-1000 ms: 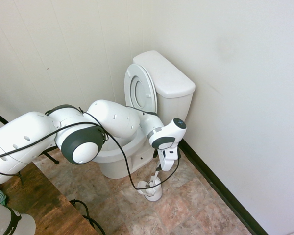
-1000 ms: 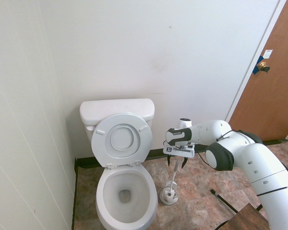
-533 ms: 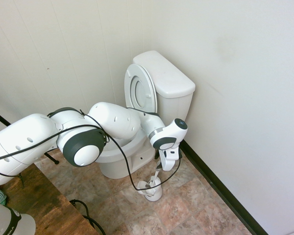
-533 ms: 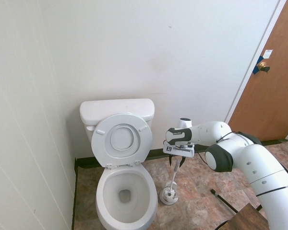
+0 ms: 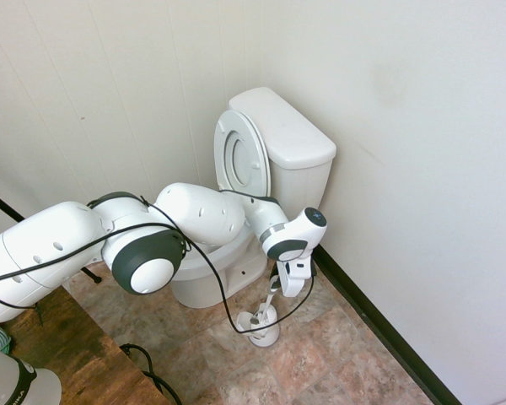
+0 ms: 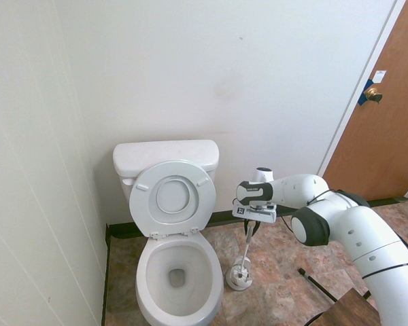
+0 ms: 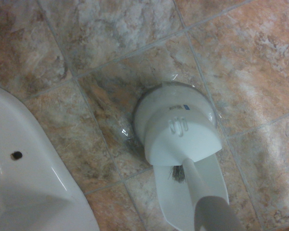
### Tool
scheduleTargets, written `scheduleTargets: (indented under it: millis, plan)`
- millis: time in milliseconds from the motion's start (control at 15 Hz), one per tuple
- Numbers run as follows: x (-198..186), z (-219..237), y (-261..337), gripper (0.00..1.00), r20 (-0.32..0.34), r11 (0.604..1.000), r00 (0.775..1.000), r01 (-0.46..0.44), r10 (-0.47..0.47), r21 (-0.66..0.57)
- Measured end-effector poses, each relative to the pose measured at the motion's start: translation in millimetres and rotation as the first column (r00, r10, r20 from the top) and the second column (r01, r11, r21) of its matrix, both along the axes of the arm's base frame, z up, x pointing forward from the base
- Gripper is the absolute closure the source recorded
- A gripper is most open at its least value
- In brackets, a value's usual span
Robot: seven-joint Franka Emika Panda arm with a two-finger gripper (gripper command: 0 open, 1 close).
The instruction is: Clean the toilet
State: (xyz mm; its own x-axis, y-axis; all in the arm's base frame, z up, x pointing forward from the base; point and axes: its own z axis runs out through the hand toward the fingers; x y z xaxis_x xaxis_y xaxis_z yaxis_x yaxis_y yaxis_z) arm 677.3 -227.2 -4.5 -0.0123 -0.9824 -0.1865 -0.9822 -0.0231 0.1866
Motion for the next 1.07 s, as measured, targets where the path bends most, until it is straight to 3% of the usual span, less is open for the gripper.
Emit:
scheduleTargets:
  millis: [333, 667, 1067]
  plan:
    - [-1.2, 0.7, -2.9, 1.00, 0.004, 1.000, 1.000, -0.019, 0.019, 0.010]
    - [-13.4, 10.8, 4.3, 1.00, 0.037, 0.991, 0.991, -0.129, 0.128, 0.027]
    - [-10.3, 115.0, 36.2, 1.00, 0.073, 0.966, 0.964, -0.255, 0.257, -0.036]
